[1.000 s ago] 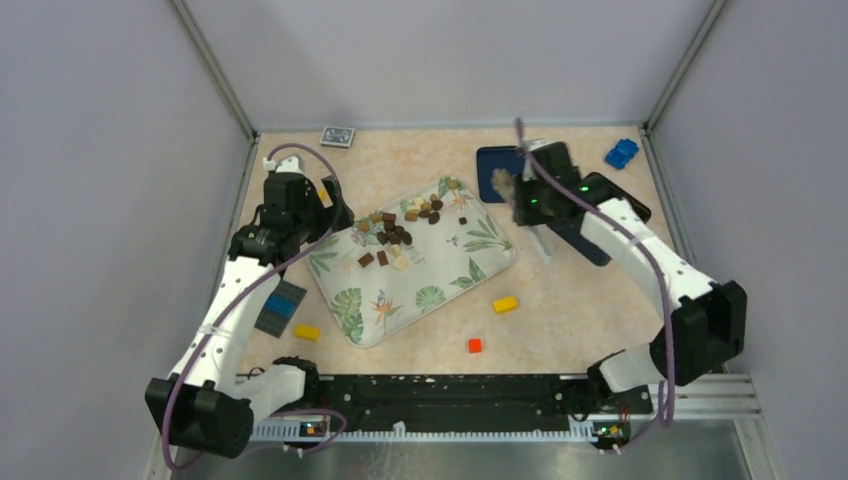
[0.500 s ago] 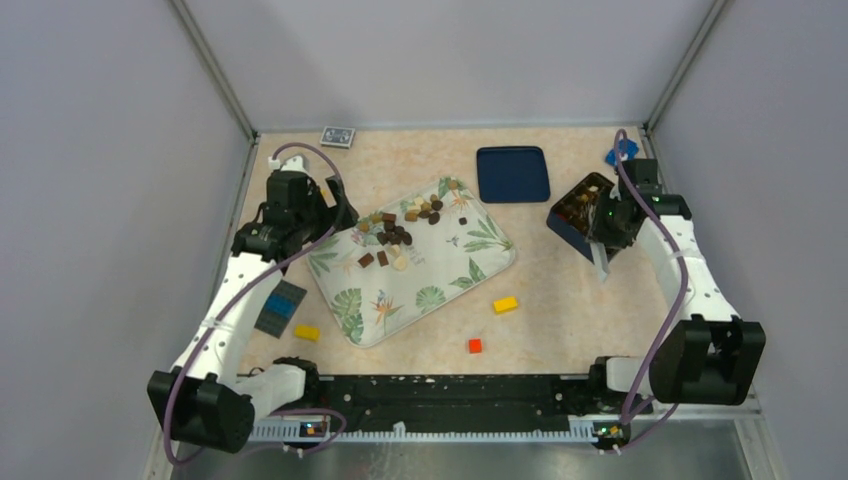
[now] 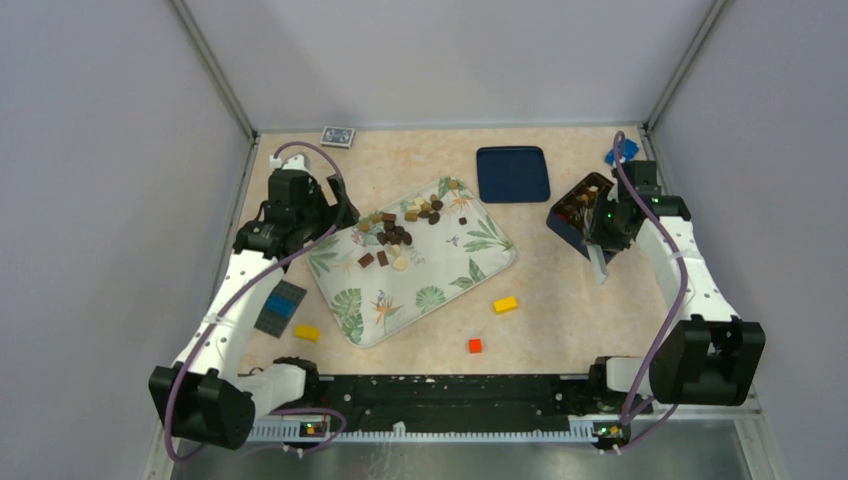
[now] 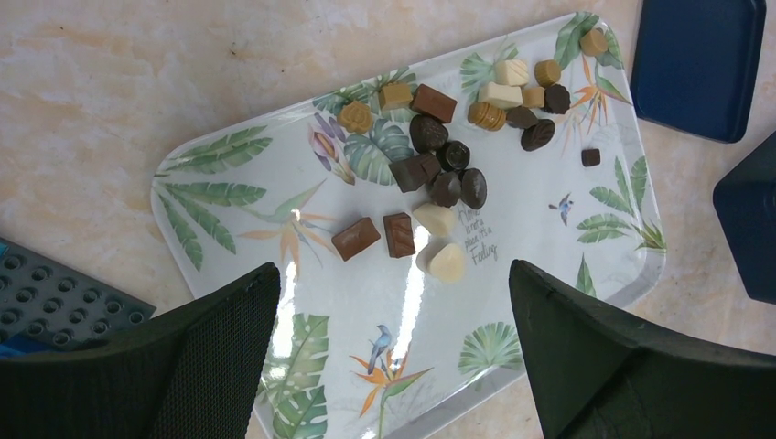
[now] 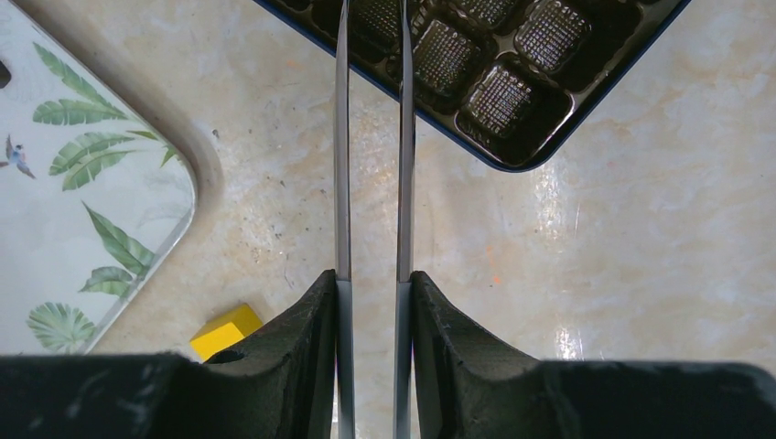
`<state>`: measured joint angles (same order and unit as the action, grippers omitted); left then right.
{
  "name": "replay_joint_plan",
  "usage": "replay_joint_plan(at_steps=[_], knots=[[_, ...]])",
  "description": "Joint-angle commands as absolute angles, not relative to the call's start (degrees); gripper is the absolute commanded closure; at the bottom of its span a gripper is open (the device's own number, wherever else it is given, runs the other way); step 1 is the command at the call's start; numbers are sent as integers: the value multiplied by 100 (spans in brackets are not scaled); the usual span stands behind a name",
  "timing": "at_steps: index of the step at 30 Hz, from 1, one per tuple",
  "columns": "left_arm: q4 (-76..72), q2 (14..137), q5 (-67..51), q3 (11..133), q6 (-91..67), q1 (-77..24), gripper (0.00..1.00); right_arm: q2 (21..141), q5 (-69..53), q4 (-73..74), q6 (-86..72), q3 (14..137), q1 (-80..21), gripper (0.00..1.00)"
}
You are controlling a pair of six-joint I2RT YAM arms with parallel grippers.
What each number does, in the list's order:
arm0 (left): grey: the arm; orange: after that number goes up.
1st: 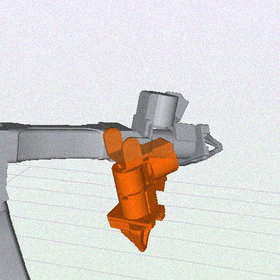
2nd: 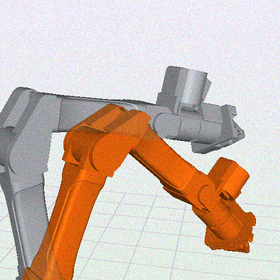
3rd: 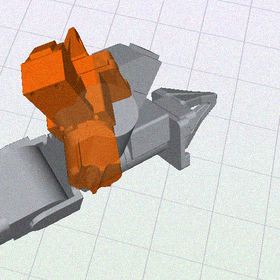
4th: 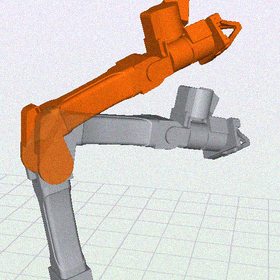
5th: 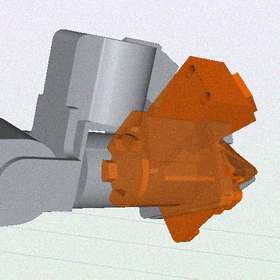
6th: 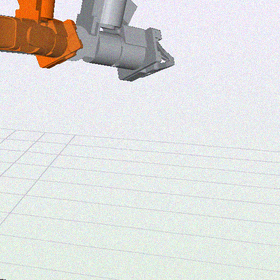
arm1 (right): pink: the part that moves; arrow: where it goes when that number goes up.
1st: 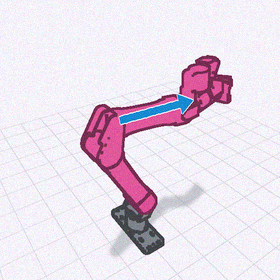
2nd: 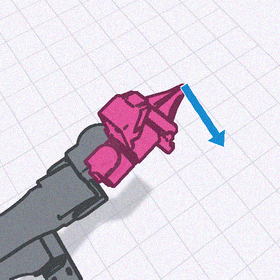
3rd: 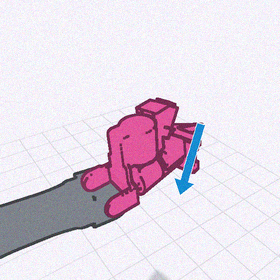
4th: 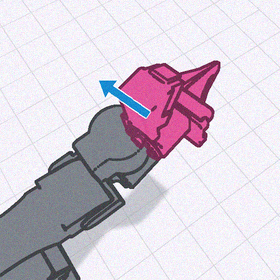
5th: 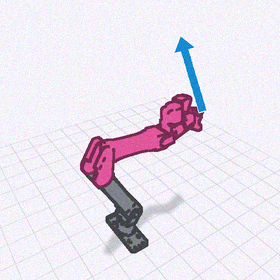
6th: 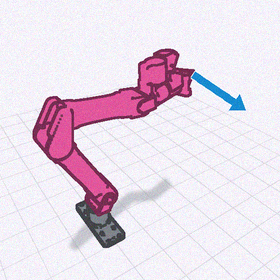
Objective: Pack the chocolate
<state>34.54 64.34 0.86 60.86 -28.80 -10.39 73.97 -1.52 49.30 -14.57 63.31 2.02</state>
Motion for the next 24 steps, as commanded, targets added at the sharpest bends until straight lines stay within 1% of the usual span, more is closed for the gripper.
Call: replay_joint_plan(at_steps=[1, 3, 6, 9, 13, 14, 17, 19, 20, 22, 24], knots=[[3191, 6452, 31, 6138, -2844, -1010, 1, 7170, -184, 4825, -1436, 6308, 206, 97], [3155, 6456, 34, 6100, -2825, -1011, 1, 7137, -232, 4838, -1439, 6274, 209, 95], [3068, 6514, -215, 6065, -2885, -1011, 1, 7120, -246, 4855, -1447, 6239, 208, 83], [3057, 6588, -371, 6126, -2885, -1012, 1, 7081, -252, 4874, -1464, 6221, 203, 77], [3051, 6603, -391, 6146, -2848, -1011, 1, 7010, -219, 4873, -1462, 6252, 208, 61], [3054, 6601, -389, 6152, -2848, -1011, 1, 7005, -213, 4881, -1459, 6278, 208, 60], [3056, 6598, -404, 6162, -2839, -1011, 1, 6996, -199, 4916, -1444, 6414, 203, 59], [3050, 6599, -404, 6157, -2839, -1011, 1, 6978, -212, 4949, -1445, 6507, 211, 61], [3050, 6597, -397, 6169, -2839, -1011, 1, 6952, -237, 4969, -1448, 6572, 203, 65], [3050, 6587, -380, 6164, -2839, -1011, 1, 6839, -341, 4970, -1457, 6716, 179, 75], [3046, 6596, -378, 6169, -2838, -1011, 1, 6742, -348, 5005, -1462, 6985, 56, 82]])
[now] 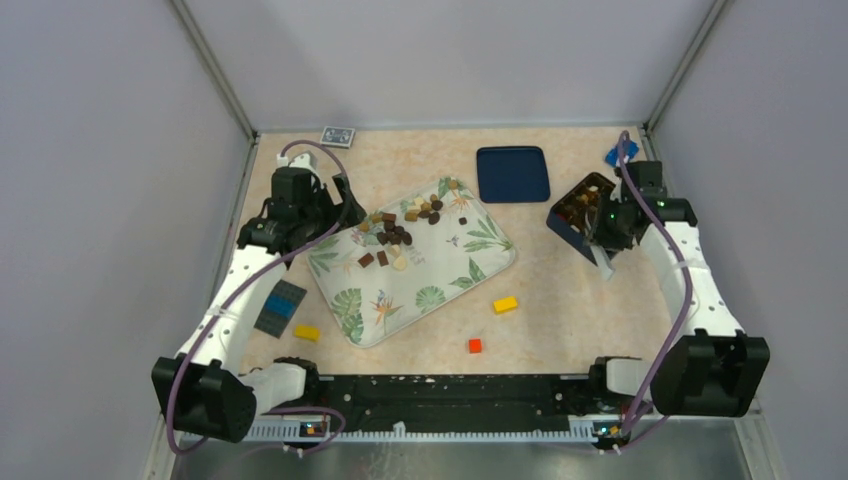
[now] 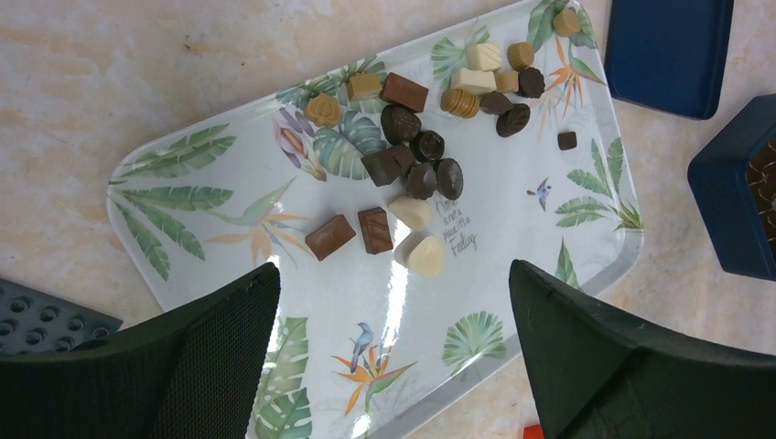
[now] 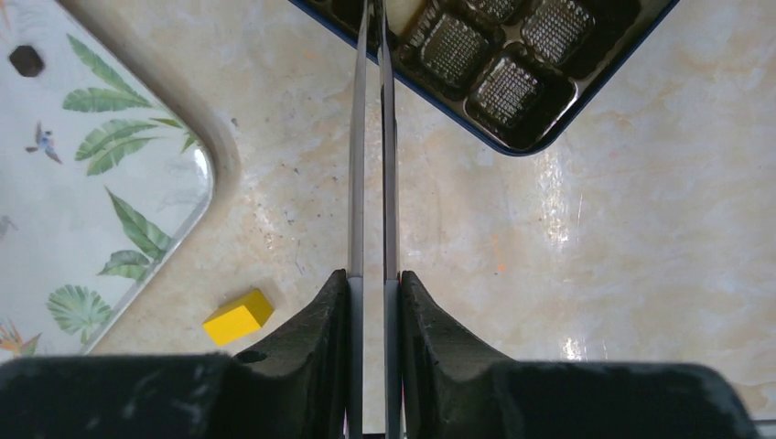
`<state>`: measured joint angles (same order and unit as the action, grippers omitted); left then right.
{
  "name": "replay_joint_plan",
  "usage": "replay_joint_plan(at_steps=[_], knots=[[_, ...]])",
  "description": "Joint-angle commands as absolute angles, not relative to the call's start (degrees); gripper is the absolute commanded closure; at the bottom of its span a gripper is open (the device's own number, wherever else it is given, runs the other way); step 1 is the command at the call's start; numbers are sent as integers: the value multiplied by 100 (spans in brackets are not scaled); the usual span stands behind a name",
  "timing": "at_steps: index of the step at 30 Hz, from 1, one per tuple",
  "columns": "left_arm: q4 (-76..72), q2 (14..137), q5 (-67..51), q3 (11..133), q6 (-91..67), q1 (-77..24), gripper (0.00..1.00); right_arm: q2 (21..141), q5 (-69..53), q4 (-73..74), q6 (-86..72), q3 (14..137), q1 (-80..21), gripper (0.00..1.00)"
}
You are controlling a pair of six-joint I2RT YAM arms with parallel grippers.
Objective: Pack the chocolate
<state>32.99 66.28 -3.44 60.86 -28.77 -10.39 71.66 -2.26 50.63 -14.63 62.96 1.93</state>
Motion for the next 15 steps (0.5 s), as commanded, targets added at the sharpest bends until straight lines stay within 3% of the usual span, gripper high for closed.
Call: replay_joint_plan(at_steps=[1, 9, 15], knots=[[3037, 6594, -374, 6170, -2830, -1013, 1, 6724, -327, 5049, -1465, 7127, -116, 84], [3162, 6618, -73, 6316, -2655, -1011, 1, 7216, -246, 4572, -1888, 7581, -2697, 87], [3279, 6518, 188, 6421, -2626, -994, 1, 8475, 395, 4229, -1757, 7873, -4481, 85]])
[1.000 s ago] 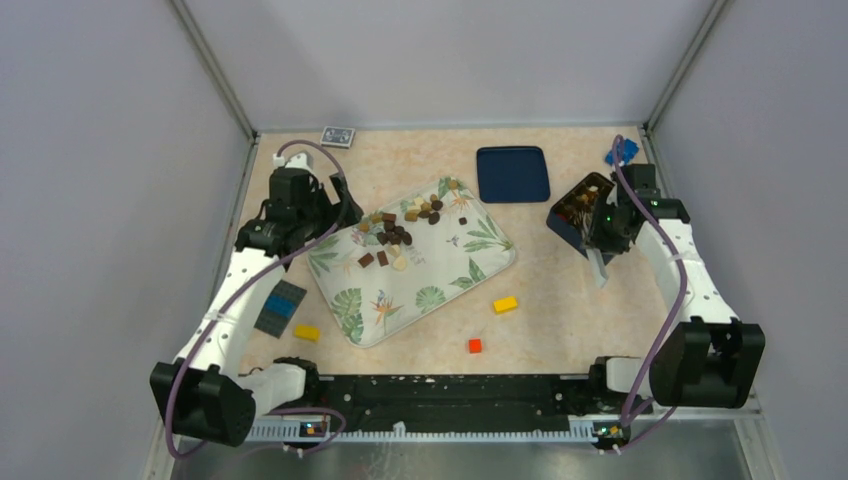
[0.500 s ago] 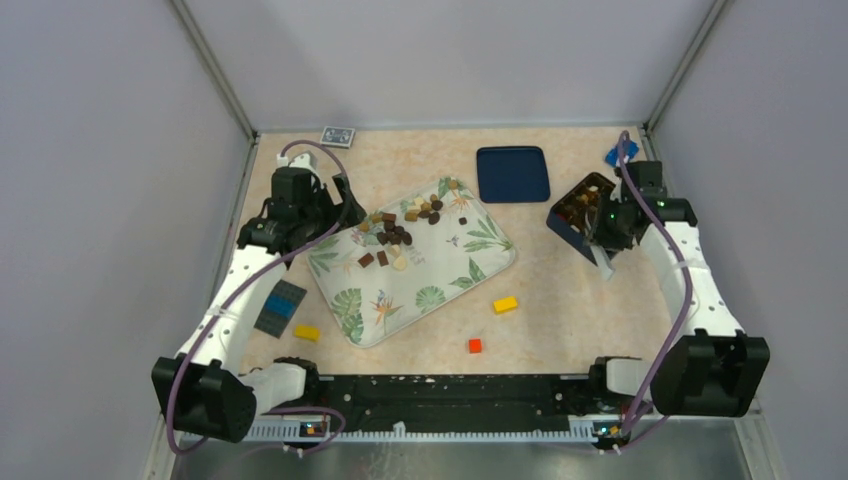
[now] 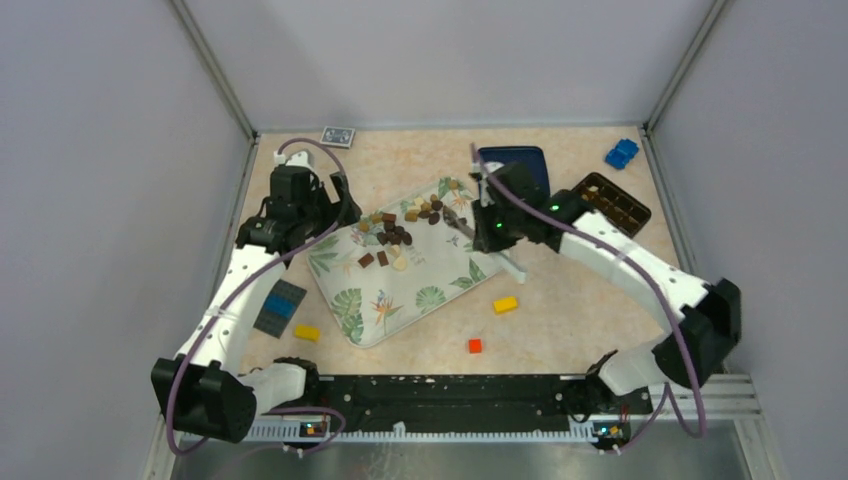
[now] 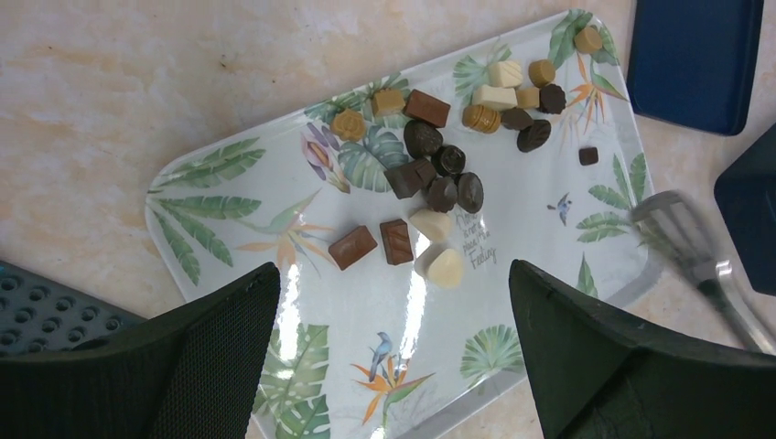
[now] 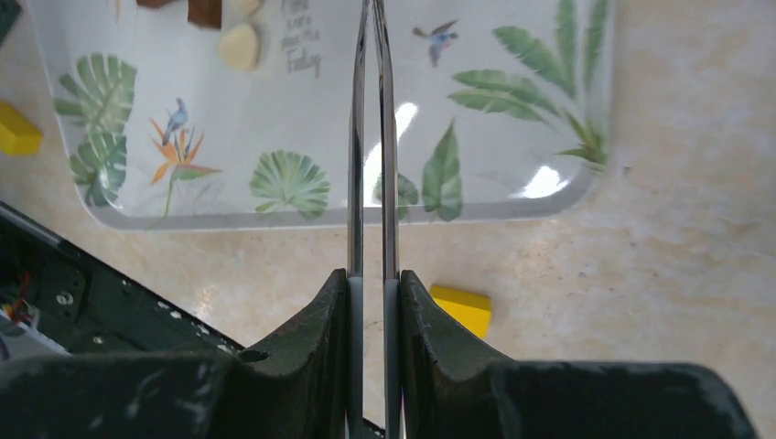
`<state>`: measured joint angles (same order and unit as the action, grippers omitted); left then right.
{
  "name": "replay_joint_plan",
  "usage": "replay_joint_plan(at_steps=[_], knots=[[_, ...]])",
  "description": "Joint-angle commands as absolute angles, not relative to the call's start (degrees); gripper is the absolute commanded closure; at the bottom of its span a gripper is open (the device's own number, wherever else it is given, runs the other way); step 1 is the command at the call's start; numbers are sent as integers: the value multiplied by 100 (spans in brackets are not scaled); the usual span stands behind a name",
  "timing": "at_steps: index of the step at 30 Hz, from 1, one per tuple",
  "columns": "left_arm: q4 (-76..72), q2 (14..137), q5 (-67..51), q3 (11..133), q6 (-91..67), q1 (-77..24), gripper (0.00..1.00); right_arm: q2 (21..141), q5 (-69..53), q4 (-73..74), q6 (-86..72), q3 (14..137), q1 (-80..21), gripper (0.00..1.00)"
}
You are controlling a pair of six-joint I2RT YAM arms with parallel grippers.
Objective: Pack the chocolate
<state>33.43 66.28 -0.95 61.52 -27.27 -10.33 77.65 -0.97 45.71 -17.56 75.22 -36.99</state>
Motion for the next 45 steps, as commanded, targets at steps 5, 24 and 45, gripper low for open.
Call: replay_joint_plan(at_steps=[5, 24, 45], knots=[[3510, 6442, 518, 6412, -2807, -978, 1, 9214, 634, 3896, -1621, 8093, -5118, 75], [3490, 6333, 554, 6319, -2777, -932, 1, 10252, 1010, 3520, -1459, 8386, -5472, 60], [3438, 6379, 458, 6297, -2760, -932, 1, 9795, 1598, 3678, -1536, 8368, -5487, 86]])
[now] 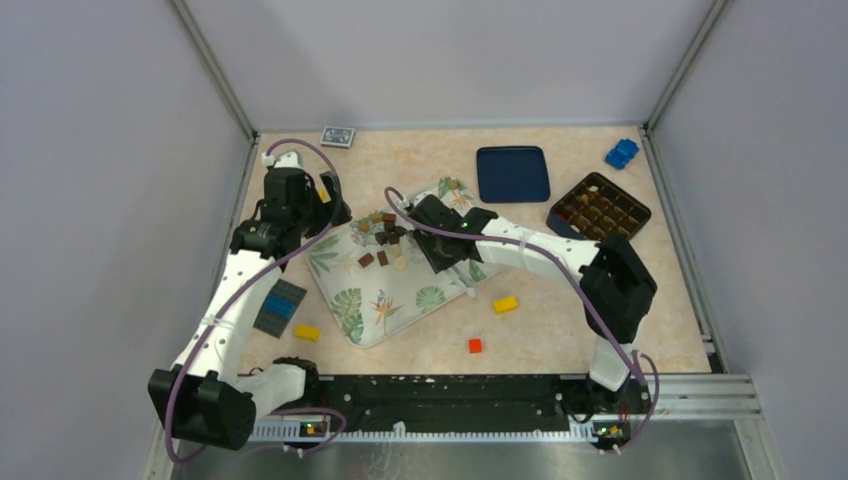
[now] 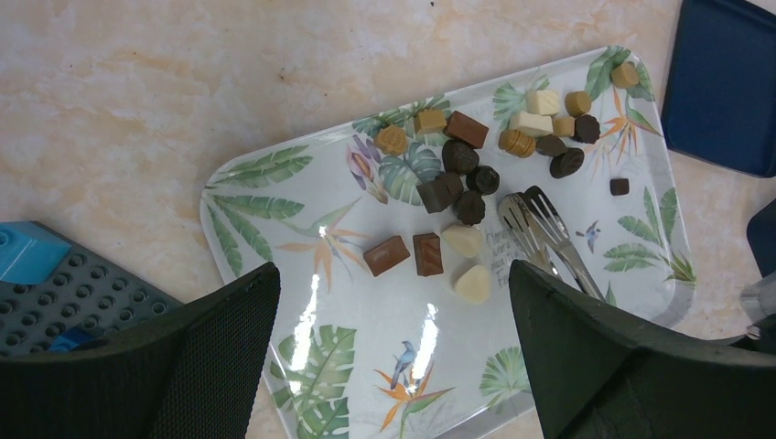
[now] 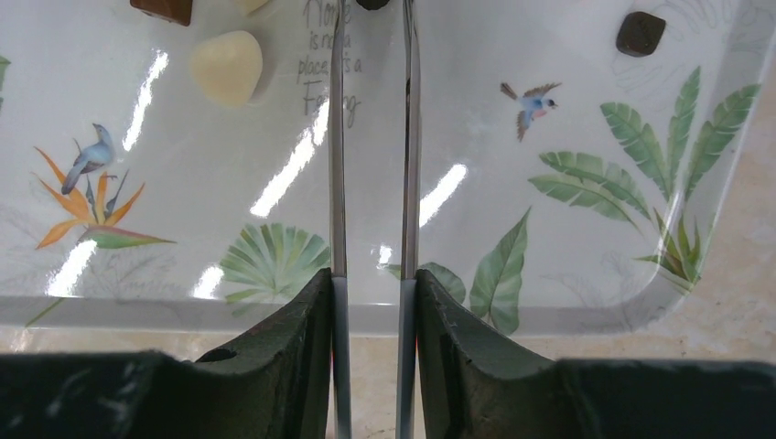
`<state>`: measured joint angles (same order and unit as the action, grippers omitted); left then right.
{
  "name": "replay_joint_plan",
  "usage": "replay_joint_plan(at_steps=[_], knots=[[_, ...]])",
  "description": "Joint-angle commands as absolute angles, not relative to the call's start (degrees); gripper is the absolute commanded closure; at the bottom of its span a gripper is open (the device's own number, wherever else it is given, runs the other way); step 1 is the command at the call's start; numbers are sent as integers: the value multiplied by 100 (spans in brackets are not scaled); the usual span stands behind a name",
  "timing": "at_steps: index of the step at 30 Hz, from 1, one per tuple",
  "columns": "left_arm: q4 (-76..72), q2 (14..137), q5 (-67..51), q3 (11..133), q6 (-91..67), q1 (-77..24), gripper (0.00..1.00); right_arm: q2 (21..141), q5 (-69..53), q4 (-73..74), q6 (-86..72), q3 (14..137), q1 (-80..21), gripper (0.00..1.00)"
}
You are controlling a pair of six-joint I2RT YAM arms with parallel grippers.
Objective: Pack the chocolate
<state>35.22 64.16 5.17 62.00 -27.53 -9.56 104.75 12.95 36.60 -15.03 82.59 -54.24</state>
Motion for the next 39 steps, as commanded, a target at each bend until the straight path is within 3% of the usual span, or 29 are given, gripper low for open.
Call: replay_joint_plan(at_steps=[1, 9, 16, 23, 39], knots=[[3437, 6386, 451, 6297, -2760, -932, 1, 9695, 1642, 3720, -1552, 8353, -5473, 87], [3415, 6354, 434, 6303, -2769, -932, 1, 8361, 1801, 4067, -1849, 7682, -4452, 86], [3365, 6328, 374, 6319, -2771, -932, 1, 6913, 1030, 4282, -2044, 6596, -2033, 86], [3391, 6289, 368, 6329, -2742, -932, 1, 6644, 300, 4616, -1742, 6329, 112, 85], [3393, 6309, 274, 6295, -2760, -932, 1, 7104, 234, 4408, -1576, 6271, 871, 82]])
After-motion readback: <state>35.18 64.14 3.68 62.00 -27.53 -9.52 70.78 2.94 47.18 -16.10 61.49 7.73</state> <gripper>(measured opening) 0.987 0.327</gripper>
